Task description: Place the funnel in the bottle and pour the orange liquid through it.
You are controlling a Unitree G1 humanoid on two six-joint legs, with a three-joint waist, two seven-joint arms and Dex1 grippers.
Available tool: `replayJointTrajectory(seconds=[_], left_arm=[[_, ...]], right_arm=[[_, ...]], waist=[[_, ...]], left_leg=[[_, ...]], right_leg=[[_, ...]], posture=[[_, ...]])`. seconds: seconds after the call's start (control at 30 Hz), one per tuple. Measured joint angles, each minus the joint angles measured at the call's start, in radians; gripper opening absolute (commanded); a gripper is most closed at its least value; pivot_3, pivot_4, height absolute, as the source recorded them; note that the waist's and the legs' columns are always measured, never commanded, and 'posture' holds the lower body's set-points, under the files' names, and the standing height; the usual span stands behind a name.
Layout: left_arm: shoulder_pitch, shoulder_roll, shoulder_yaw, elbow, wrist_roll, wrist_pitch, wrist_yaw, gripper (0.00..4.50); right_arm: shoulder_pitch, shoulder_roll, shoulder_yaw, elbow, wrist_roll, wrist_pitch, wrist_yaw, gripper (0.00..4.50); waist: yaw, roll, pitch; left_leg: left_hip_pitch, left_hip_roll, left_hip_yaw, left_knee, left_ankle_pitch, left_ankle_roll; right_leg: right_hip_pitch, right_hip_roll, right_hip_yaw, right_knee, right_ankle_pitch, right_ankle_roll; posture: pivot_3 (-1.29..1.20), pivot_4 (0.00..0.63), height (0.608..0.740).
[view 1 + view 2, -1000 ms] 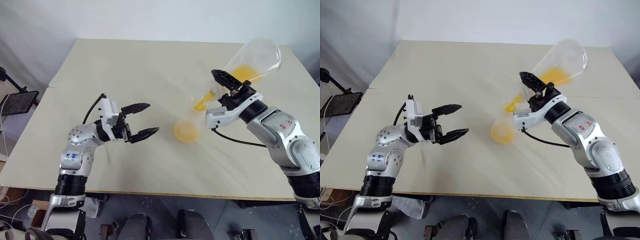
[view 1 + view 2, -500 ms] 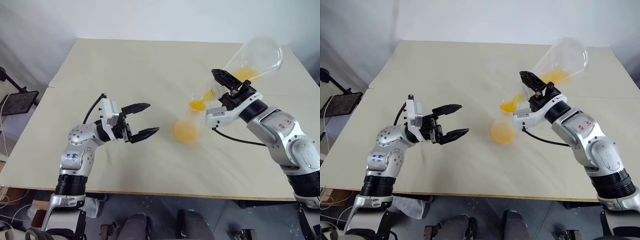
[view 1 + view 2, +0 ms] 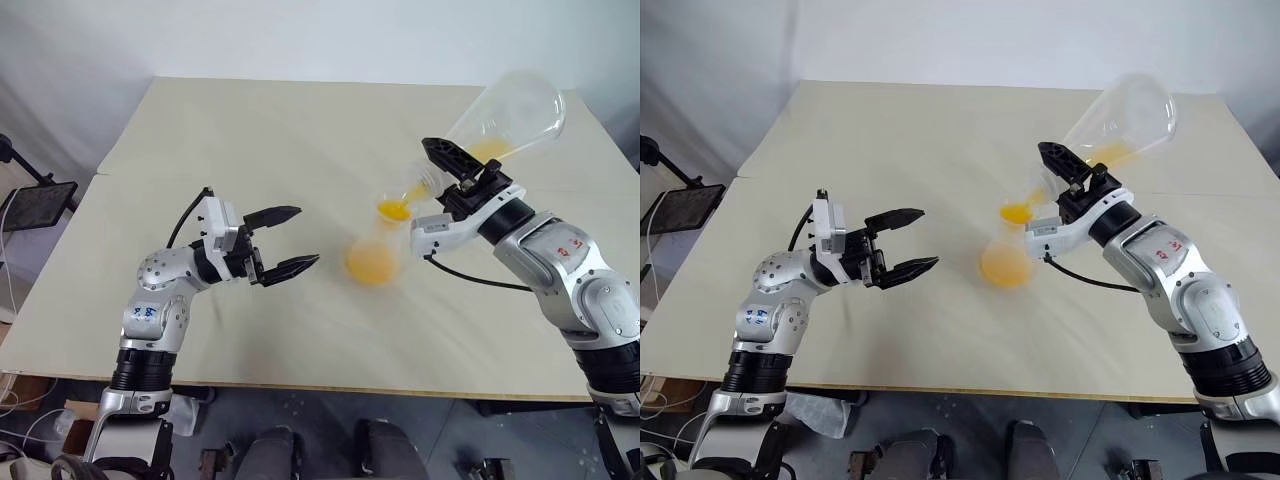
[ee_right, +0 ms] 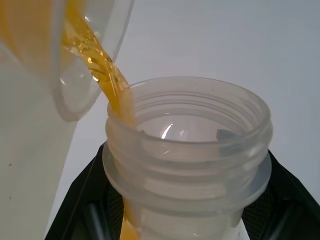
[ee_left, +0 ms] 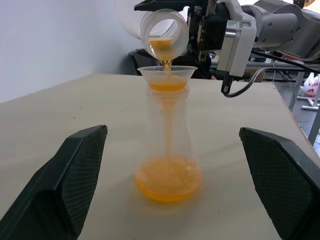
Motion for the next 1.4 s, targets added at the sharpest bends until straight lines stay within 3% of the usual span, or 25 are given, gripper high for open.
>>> replayJointTrajectory(seconds=[1.4], left_arm=[[0.000, -0.007, 0.000, 0.000, 0.000, -0.009, 0.005, 4.50]], right_arm=[[-0.014, -0.030, 0.000, 0.016, -0.053, -0.046, -0.065, 2.47]], waist=[[-0.001, 0.000, 0.000]], left_leg=[[0.000, 0.000, 0.000, 0.000, 0.000, 0.000]], right_leg=[[0.000, 0.000, 0.000, 0.000, 0.000, 0.000]], posture=[[0.00, 0.150, 0.740]])
